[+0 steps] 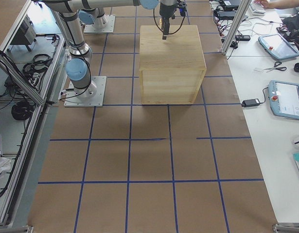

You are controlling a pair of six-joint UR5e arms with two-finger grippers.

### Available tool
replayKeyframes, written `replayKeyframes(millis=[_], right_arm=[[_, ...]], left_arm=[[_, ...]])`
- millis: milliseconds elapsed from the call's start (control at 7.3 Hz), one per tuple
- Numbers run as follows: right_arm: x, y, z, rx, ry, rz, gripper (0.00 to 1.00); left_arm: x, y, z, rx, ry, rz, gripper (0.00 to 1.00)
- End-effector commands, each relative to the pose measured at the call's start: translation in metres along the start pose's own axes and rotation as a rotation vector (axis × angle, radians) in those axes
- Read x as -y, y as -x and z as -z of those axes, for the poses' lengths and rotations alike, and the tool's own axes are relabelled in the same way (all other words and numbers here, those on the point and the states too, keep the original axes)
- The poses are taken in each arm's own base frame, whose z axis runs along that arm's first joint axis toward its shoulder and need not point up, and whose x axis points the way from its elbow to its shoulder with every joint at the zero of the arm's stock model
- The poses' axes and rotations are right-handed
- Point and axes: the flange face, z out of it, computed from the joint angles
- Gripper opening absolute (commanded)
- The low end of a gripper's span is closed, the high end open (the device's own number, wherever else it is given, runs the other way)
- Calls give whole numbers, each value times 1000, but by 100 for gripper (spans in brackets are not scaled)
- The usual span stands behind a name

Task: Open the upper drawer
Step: 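Move the left gripper toward the black drawer handle on the cabinet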

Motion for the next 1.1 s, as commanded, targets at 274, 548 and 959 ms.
replayKeyframes(millis=[274,548,959], right_arm=[[0,0,0,0,0,0,100],[0,0,0,0,0,1,100],[0,0,0,0,0,0,100]], left_arm=[[-26,-19,-31,-15,30,-8,100],[-30,-22,-38,-10,36,-33,100],[-29,-21,-42,-14,34,-118,100]])
